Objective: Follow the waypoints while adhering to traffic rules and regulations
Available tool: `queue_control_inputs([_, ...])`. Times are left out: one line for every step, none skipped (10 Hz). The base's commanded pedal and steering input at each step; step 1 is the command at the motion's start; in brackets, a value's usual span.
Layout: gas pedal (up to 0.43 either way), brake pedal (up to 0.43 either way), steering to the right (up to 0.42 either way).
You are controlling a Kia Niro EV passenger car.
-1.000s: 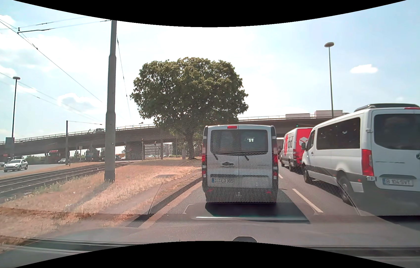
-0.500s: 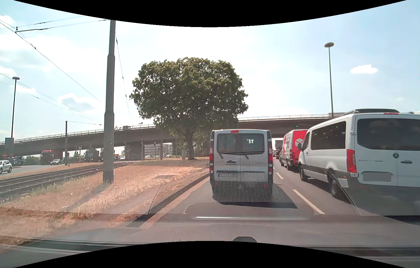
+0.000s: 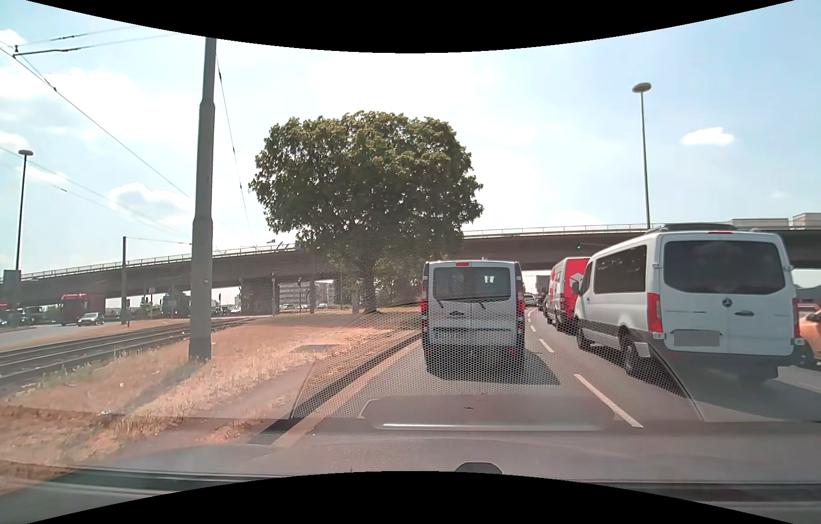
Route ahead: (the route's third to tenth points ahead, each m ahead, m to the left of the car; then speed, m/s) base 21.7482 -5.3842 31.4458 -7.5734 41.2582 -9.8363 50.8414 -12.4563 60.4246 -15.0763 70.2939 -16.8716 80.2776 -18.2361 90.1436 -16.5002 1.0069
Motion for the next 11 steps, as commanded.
queue_control_inputs([0.331,0.000,0.084])
queue_control_inputs([0.339,0.000,0.082])
queue_control_inputs([0.350,0.000,0.081])
queue_control_inputs([0.370,0.000,0.079])
queue_control_inputs([0.390,0.000,0.074])
queue_control_inputs([0.409,0.000,0.068])
queue_control_inputs([0.421,0.000,0.061])
queue_control_inputs([0.429,0.000,0.053])
queue_control_inputs([0.441,0.000,0.047])
queue_control_inputs([0.441,0.000,0.046])
queue_control_inputs([0.441,0.000,0.046])
